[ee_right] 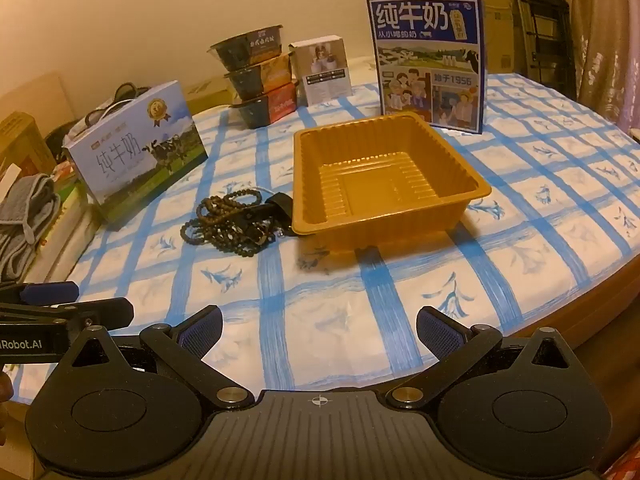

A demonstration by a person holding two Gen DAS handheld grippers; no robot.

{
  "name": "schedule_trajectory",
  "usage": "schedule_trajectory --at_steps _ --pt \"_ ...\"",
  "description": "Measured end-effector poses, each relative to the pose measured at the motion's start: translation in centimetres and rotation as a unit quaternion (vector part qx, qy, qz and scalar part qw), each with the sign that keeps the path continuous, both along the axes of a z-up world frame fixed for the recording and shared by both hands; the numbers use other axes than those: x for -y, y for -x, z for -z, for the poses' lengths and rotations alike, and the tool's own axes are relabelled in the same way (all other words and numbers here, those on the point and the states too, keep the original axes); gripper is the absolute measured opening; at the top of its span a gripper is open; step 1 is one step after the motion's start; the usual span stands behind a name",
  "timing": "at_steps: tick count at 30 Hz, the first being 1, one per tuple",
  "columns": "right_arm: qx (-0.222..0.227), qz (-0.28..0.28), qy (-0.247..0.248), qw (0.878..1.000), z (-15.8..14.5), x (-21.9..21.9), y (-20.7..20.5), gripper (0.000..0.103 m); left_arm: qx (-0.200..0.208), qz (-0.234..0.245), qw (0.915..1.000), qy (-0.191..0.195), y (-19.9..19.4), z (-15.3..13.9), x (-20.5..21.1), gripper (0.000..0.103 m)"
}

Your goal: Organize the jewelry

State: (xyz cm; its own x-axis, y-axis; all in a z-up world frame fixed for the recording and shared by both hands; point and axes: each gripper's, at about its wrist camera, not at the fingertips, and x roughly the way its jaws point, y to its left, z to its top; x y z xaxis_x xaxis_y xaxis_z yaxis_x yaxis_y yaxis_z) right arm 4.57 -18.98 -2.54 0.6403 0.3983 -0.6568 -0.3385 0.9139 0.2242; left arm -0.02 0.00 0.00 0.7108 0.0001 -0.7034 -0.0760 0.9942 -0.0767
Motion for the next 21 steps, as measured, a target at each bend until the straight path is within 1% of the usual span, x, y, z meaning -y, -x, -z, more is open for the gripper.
schedule_trajectory --at_steps 1,15,16,21 --pt "0.006 0.0 0.003 1.0 -0.02 -0.03 0.05 0.103 0.001 0.0 1.0 0.0 0.0 0.0 0.0 0.093" --pt "0.003 -0.002 0.001 1.0 0.18 -0.11 0.14 0.103 0.002 0.001 1.0 0.0 0.0 -0.01 0.0 0.093" --pt "0.003 -0.003 0.001 1.0 -0.27 -0.25 -0.08 0.103 0.001 0.001 1.0 0.0 -0.01 -0.02 -0.02 0.093" --pt "0.004 -0.002 0.0 1.0 -0.2 -0.26 0.16 0.103 0.002 0.0 1.0 0.0 0.0 -0.01 0.0 0.093"
